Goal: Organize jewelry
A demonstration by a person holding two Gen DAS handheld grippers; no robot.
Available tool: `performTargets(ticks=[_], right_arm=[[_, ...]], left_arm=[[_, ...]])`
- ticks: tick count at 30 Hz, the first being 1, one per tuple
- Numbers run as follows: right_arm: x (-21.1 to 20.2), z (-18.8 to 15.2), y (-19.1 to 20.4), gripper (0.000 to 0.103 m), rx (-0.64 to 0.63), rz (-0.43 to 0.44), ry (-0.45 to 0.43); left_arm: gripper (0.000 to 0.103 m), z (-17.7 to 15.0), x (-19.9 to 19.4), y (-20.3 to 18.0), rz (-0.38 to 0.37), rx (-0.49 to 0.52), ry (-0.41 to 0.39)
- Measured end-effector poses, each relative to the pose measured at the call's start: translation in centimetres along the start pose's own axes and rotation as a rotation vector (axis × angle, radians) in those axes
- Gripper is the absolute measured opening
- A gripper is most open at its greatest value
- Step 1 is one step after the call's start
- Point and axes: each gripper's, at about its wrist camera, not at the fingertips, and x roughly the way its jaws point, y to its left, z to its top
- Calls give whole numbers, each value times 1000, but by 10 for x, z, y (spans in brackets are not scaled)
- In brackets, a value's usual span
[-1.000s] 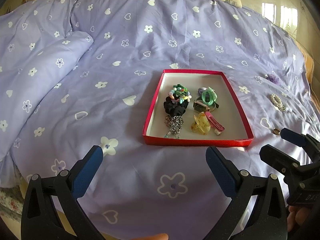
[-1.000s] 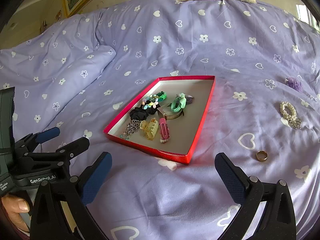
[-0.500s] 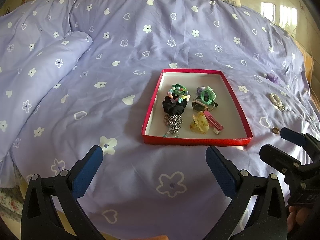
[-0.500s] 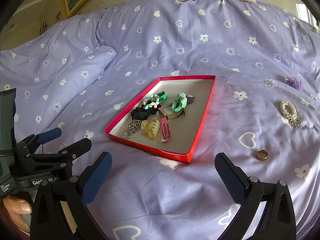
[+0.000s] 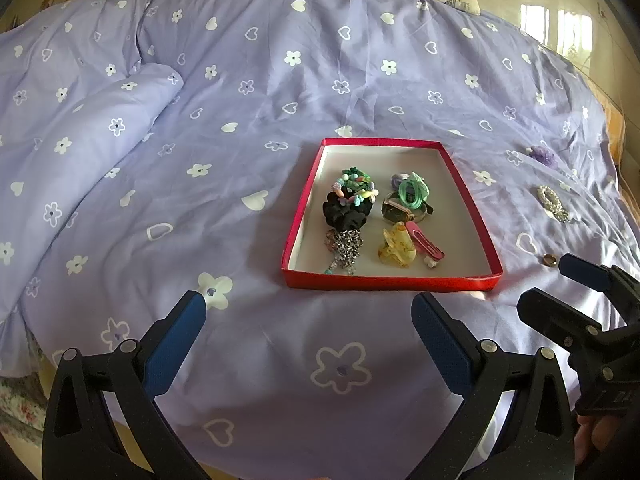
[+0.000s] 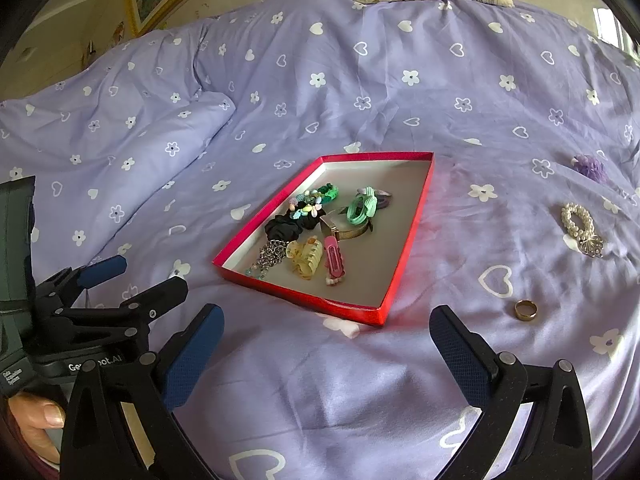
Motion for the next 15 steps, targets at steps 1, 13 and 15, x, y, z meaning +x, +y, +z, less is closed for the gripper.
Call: performTargets(ticks=[1,13,15], right_arm=[[0,0,0,103,1,1,0],[-2,2,1,103,5,3,-5],[-3,2,1,103,6,3,-4]], left_arm=[[103,0,0,0,0,0,0],[103,0,0,-1,0,-3,-3],[103,0,0,-1,1,-2,-4]])
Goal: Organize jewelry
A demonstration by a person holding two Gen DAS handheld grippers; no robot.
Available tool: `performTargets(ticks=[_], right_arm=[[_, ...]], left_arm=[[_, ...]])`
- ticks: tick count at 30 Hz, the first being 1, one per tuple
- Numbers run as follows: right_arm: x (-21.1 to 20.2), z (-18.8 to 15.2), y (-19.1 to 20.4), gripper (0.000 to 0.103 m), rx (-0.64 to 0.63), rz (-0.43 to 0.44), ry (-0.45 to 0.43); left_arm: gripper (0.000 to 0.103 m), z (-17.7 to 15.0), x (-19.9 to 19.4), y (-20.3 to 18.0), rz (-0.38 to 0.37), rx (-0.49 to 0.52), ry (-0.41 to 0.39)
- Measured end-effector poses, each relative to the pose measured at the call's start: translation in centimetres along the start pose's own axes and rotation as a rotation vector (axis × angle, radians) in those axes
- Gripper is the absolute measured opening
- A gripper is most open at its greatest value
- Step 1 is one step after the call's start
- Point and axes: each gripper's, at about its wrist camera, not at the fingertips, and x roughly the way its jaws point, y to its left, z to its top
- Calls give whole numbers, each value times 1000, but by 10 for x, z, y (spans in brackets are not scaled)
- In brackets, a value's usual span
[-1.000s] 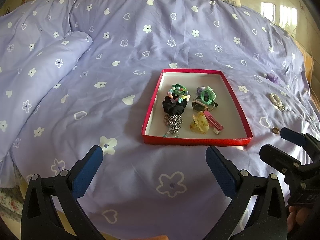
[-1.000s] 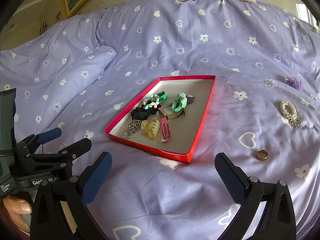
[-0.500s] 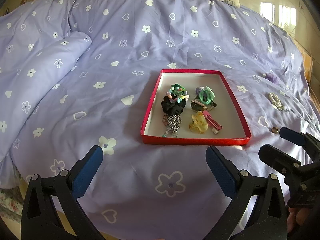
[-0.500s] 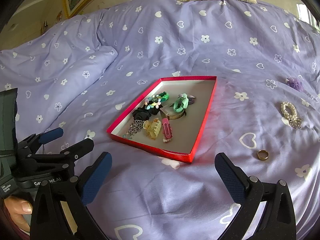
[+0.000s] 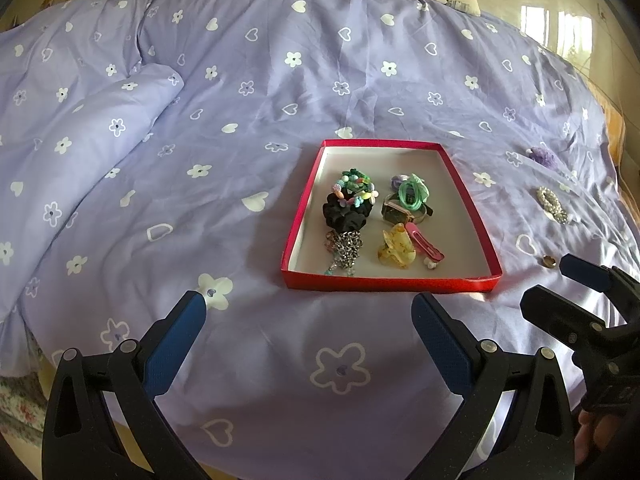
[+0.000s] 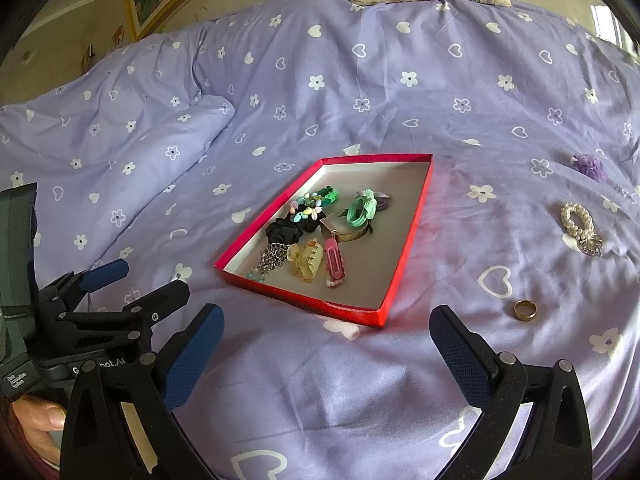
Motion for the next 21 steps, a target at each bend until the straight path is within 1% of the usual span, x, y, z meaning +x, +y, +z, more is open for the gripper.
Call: performTargets(ticks=[21], right_arm=[[-1,2,1,103,4,-1,-1]], left_arm=[[103,2,-1,-3,-11,5,-1]])
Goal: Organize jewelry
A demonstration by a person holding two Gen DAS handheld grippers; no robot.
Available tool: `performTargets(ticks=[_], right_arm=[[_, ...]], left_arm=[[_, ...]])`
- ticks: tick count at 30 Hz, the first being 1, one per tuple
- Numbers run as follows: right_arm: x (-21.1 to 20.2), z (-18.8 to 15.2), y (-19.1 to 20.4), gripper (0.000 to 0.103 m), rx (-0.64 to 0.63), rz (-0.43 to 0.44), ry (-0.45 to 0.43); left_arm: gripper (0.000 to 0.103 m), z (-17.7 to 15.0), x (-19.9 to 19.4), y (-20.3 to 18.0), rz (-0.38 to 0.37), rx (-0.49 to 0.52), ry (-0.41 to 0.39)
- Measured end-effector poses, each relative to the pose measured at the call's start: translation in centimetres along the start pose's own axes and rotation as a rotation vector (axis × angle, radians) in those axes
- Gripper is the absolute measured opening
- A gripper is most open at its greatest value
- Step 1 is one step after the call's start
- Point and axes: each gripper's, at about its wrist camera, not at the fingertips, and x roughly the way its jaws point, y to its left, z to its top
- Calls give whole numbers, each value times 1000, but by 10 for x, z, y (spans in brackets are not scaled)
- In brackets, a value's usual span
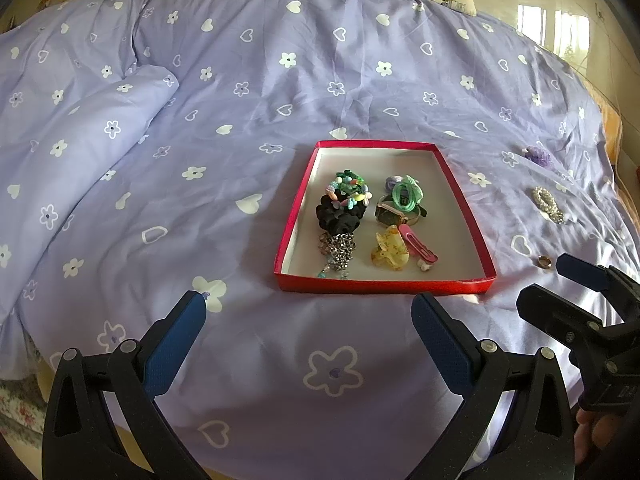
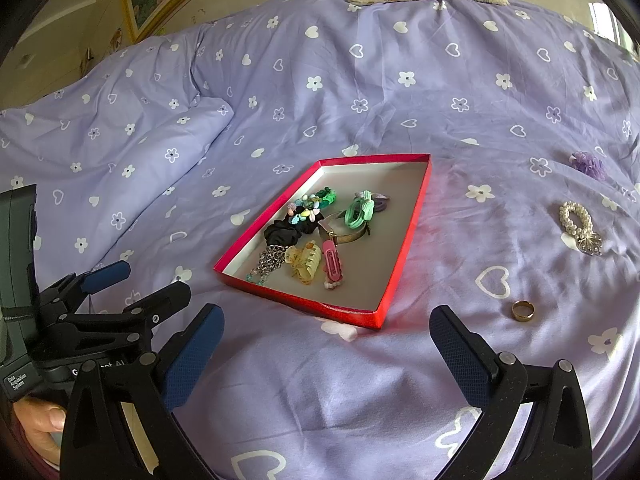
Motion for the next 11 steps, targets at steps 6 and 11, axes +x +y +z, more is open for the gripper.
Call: performTargets(ticks=[6,11], right_arm=[[0,1,-2,103,4,-2,1],[4,4,-6,103,16,-5,9]], left_arm=[[103,0,0,-2,-5,-5,1],[103,2,5,-6,-15,-6,8]])
